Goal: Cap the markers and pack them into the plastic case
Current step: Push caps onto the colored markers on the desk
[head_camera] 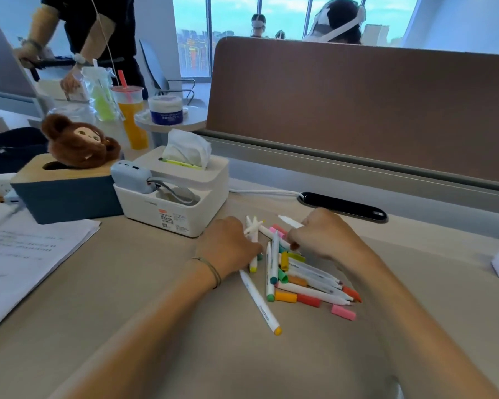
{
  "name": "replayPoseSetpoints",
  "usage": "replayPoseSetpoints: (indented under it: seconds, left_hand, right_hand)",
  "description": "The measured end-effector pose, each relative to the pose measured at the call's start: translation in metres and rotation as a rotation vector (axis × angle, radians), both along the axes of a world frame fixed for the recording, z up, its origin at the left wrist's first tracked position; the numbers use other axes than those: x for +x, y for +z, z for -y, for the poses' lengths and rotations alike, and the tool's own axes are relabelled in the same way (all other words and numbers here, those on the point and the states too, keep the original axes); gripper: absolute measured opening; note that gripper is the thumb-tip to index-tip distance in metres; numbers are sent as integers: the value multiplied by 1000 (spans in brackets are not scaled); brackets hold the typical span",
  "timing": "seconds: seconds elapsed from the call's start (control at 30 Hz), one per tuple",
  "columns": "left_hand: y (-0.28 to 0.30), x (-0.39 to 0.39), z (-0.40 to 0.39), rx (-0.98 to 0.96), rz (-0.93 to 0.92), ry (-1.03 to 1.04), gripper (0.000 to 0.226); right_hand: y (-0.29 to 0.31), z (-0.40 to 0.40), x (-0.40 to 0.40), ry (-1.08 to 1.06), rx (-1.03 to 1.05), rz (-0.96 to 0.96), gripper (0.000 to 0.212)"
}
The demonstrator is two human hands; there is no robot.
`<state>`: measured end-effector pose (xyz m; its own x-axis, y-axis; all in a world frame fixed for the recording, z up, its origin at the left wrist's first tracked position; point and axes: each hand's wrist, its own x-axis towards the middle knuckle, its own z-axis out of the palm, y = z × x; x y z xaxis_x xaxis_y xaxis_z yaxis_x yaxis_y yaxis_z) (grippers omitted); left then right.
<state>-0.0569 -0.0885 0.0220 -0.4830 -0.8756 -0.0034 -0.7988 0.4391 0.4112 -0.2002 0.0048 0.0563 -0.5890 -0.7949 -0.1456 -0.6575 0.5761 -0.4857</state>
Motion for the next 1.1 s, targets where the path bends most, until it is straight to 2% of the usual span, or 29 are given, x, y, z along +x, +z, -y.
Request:
replayPoseSetpoints:
  seconds: [0.07,0.17,0.27,0.33,0.47,0.57,0.63,0.73,0.8,0.93,1.1]
  left_hand:
    - [0,5,5,74,-31,-26,35]
    - [5,12,11,229,-237,-9,40]
    - [11,17,15,568,-538,122,28]
    - [14,19,18,774,-673,151,18]
    - [11,17,24,858,-708,122,26]
    - [8,12,27,884,-713,82,24]
    - [3,8,28,752,-635,47,19]
    - [-3,0,31,241,-295,-58,26]
    - [-1,-4,28,78,-121,-88,31]
    - [0,-15,30,-91,13,-92,38]
    - [2,-15,30,-33,-9,-73,43]
  right_hand:
    - [-5,7,0,1,8,-23,27]
    - [-10,17,7,9,7,-65,28]
    - [-13,24,17,4,21,-170,35]
    - [-14,27,23,3,47,-251,40]
    - [-12,30,27,-1,111,-247,35]
    - [-3,29,21,-19,52,-35,28]
    - [6,24,17,-68,-71,160,25]
    - [16,12,11,-156,-164,339,14]
    - [18,5,6,-207,-179,393,8]
    - [15,-1,-2,-250,-179,431,6]
    - [4,3,-1,-196,-140,337,17]
